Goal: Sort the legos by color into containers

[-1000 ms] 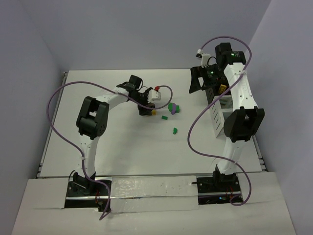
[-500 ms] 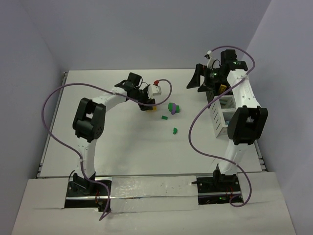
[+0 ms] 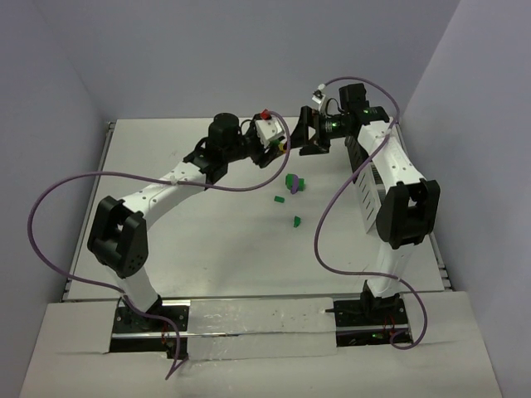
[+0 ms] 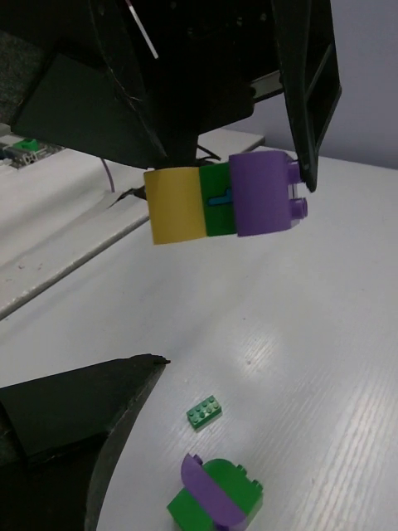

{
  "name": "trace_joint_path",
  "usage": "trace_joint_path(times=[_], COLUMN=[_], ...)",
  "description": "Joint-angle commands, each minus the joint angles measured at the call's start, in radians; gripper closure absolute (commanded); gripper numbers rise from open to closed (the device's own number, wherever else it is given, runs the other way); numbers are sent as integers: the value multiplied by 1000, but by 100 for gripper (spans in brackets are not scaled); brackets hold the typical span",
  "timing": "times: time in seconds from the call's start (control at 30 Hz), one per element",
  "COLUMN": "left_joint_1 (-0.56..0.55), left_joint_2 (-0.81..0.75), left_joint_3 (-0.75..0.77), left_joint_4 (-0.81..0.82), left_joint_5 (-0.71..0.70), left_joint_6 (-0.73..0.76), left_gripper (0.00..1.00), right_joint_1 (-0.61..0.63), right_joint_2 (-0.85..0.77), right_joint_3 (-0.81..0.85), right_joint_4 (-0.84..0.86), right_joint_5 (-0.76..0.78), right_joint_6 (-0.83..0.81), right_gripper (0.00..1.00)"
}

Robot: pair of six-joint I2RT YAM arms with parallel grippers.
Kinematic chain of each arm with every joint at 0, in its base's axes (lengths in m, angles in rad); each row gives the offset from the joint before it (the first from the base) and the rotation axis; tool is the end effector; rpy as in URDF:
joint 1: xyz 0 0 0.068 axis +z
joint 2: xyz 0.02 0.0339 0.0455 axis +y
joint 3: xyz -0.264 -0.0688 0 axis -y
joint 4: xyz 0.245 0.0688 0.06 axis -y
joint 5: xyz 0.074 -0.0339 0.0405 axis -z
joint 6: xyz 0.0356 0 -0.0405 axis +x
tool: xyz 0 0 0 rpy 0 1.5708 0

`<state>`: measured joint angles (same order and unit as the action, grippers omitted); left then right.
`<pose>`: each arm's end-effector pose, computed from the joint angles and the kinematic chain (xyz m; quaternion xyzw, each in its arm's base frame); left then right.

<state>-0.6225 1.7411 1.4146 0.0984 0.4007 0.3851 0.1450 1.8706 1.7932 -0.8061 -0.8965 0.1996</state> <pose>0.3332 -0.2562 0.3278 0.4788 0.6122 -0.2269 0.5869 0.3996 0.0865 0.3322 -0.1228 0.8522 0.4541 0.2292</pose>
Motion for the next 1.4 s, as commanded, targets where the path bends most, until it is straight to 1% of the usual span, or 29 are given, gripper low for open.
trace_joint_path(times=[0.0, 0.17, 0.23, 0.27, 0.33, 0.53, 0.7, 0.77, 0.9, 0.97, 1.13, 1.3, 1.37], left_joint_1=[-6, -7, -7, -8, -8, -11, -11, -10, -12, -12, -13, -17, -18], left_joint_2=[-11, -11, -11, -9, -11, -14, -25, -30, -38, -42, -45, -46, -45], left_joint_3=[-3, 6, 6, 6, 6, -5, -19, -22, -22, -20, -16, -13, -11], left_joint_4=[104, 117, 124, 130, 139, 142, 155, 158, 165, 169, 175, 181, 182], left_joint_5=[-61, -54, -56, -59, -54, -35, -29, -23, -21, -22, -20, -8, -6], left_joint_6=[-43, -43, -41, -41, -37, -37, -35, -37, -45, -49, -64, -71, -69], left_gripper=[93, 94, 94, 95, 95, 95, 95, 95, 95, 95, 94, 94, 94], right_joint_1=[13, 19, 19, 19, 19, 20, 18, 19, 19, 22, 25, 27, 28], right_joint_2=[-6, -6, 1, 5, 8, 25, 40, 46, 59, 63, 73, 82, 86], right_joint_3=[58, 64, 63, 58, 51, 52, 73, 75, 79, 76, 73, 81, 84], right_joint_4=[45, 47, 45, 44, 55, 124, 148, 161, 164, 161, 163, 173, 177], right_joint_5=[-82, -93, -100, -108, -133, -233, -254, -252, -239, -242, -247, -248, -246], right_joint_6=[16, 9, 12, 14, 25, 95, 125, 137, 135, 131, 131, 142, 145], right_gripper=[0, 0, 3, 5, 7, 7, 8, 11, 30, 34, 36, 36, 38])
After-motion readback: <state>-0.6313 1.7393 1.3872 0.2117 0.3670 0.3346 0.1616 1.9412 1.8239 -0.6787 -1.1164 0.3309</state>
